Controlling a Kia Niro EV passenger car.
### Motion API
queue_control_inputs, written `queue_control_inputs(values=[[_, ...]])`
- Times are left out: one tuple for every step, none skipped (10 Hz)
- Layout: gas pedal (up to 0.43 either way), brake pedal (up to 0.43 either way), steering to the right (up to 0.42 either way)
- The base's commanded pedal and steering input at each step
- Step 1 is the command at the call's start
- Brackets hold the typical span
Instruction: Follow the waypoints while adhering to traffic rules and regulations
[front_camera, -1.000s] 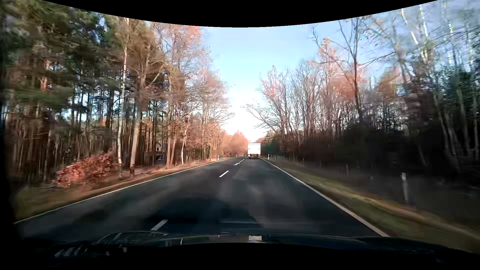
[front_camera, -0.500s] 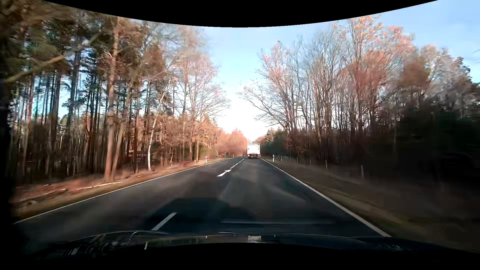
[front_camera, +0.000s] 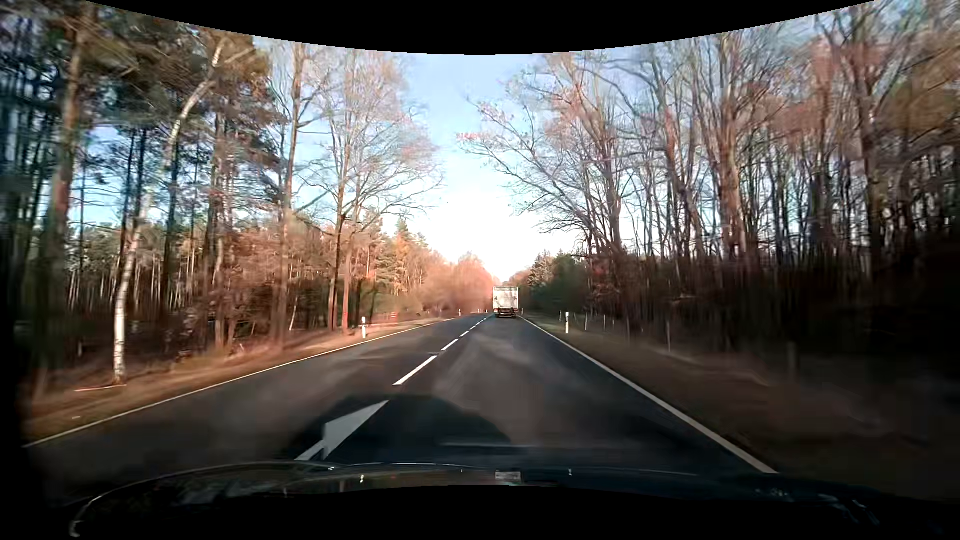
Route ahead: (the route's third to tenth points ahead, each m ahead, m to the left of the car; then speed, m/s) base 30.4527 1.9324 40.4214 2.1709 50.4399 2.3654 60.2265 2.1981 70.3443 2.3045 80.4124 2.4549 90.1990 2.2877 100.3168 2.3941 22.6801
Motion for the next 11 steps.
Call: queue_control_inputs(values=[[0.169, 0.000, 0.000], [0.169, 0.000, 0.000], [0.169, 0.000, 0.000], [0.169, 0.000, 0.000], [0.169, 0.000, 0.000], [0.169, 0.000, 0.000], [0.169, 0.000, -0.001], [0.177, 0.000, -0.001], [0.177, 0.000, -0.002], [0.177, 0.000, -0.002], [0.177, 0.000, -0.002]])
